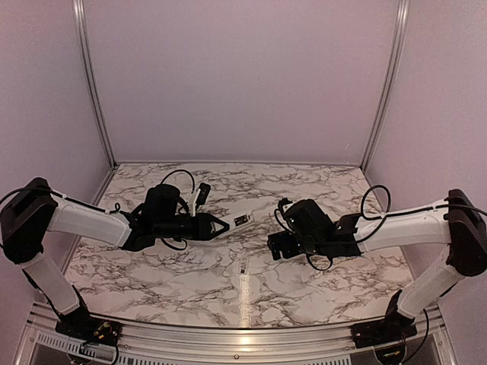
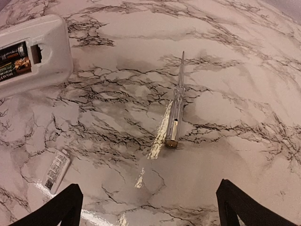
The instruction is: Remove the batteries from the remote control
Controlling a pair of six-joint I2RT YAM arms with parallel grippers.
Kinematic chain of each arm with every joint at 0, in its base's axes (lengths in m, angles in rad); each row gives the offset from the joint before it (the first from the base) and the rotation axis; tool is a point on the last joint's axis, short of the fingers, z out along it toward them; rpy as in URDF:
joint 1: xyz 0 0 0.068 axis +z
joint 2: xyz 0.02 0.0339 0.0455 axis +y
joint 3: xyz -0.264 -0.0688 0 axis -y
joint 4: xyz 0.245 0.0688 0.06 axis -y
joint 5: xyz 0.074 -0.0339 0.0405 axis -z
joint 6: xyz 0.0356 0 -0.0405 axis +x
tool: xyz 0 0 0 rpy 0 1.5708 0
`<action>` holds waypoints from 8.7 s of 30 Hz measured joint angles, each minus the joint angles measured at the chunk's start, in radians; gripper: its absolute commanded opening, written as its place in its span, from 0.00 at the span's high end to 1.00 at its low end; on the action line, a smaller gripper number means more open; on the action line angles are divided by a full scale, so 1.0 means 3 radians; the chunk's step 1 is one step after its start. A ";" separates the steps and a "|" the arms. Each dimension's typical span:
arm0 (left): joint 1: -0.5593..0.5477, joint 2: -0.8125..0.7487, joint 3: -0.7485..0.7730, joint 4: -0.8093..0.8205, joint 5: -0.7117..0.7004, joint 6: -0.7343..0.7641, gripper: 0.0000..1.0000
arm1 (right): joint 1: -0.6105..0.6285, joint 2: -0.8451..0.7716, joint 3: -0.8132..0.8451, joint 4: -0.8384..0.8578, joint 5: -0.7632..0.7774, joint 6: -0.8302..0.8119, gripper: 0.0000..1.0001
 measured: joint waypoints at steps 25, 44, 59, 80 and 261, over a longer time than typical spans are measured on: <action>0.0244 0.0919 0.0563 -0.0445 0.0617 0.0175 1.00 | -0.0292 0.0754 0.0308 0.0092 -0.0135 -0.0149 0.19; 0.0455 0.1194 0.0842 -0.0484 0.0833 0.0286 0.74 | -0.0411 0.1231 0.0599 0.0184 -0.0173 -0.0306 0.45; 0.0600 0.1392 0.0893 -0.0563 0.0724 0.0336 0.36 | -0.0425 0.1357 0.0703 0.0240 -0.0169 -0.0333 0.61; 0.0605 0.1170 0.0731 -0.0444 0.0264 0.0376 0.01 | -0.0425 0.1375 0.0696 0.0277 -0.0103 -0.0289 0.94; -0.0322 -0.1086 -0.0779 0.1431 0.0782 -0.0005 1.00 | 0.0216 0.0067 -0.0654 0.4049 -0.2890 0.0423 0.66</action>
